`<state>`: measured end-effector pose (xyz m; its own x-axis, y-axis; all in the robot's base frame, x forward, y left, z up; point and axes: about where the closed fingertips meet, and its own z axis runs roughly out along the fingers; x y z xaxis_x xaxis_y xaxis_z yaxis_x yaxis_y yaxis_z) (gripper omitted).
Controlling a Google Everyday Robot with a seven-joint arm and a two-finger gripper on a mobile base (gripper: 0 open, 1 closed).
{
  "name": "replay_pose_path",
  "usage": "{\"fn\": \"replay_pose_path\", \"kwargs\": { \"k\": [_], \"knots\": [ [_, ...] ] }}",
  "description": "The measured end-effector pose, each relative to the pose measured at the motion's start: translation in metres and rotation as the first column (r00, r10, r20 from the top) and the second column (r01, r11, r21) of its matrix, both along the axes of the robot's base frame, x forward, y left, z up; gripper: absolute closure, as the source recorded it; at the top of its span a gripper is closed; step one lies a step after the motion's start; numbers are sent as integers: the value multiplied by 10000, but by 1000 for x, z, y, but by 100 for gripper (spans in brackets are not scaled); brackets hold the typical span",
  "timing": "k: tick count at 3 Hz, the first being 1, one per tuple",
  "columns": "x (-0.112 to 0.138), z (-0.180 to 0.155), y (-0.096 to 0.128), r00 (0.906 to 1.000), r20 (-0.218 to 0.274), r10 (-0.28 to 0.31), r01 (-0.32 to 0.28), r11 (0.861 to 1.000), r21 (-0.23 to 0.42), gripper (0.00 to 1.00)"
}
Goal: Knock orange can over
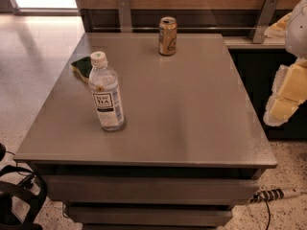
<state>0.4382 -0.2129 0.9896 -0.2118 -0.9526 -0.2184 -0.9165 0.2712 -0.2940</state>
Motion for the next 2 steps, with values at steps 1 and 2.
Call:
{"fn": "replay_pose_path", "kwargs": {
  "k": [1,2],
  "knots": [
    [0,0,0,10000,0,0,0,10000,0,0],
    [22,10,-8,9987,498,-68,42,9987,514,0]
  ]
}}
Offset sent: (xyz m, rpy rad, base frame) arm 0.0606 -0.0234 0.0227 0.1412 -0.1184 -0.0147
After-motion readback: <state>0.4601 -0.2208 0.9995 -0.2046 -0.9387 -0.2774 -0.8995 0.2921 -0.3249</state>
